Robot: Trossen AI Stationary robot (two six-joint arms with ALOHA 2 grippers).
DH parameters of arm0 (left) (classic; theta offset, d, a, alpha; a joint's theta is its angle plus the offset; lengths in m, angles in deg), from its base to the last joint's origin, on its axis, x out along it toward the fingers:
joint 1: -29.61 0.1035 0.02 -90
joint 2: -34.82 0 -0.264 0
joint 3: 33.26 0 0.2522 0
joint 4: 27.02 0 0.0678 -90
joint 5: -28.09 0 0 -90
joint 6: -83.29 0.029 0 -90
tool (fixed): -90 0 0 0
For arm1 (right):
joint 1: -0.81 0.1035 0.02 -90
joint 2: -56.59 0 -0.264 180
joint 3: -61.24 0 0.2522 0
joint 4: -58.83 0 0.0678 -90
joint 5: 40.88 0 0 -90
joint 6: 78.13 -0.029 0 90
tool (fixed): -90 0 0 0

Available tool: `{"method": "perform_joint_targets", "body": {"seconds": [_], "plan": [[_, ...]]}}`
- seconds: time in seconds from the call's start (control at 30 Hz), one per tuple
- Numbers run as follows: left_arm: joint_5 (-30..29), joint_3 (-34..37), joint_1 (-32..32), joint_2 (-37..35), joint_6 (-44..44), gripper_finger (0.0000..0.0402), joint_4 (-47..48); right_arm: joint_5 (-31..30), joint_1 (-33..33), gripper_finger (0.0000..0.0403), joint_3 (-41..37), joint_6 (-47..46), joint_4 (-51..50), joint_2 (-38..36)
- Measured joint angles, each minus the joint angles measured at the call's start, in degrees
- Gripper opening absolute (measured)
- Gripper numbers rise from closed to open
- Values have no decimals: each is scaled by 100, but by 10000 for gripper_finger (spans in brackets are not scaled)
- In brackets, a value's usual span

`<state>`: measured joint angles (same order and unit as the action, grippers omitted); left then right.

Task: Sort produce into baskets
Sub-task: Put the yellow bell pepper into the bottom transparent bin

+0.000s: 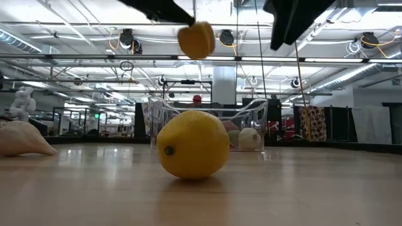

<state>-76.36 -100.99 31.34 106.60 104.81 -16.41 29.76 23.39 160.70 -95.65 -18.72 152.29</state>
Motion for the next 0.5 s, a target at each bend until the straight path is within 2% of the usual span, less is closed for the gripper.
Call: {"method": "perform_joint_targets", "body": {"seconds": [0.23, 0.37, 0.5], "plan": [[1609, -3, 970, 1105, -18, 27, -1452, -590, 57, 254, 0, -61, -83, -462], [1769, -1, 1186, 1825, -68, 27, -2042, -629, 77, 254, 0, -158, -113, -650], [1848, -51, 1255, 2407, -583, 27, -2491, -625, 77, 254, 2, -158, -116, -696]]}}
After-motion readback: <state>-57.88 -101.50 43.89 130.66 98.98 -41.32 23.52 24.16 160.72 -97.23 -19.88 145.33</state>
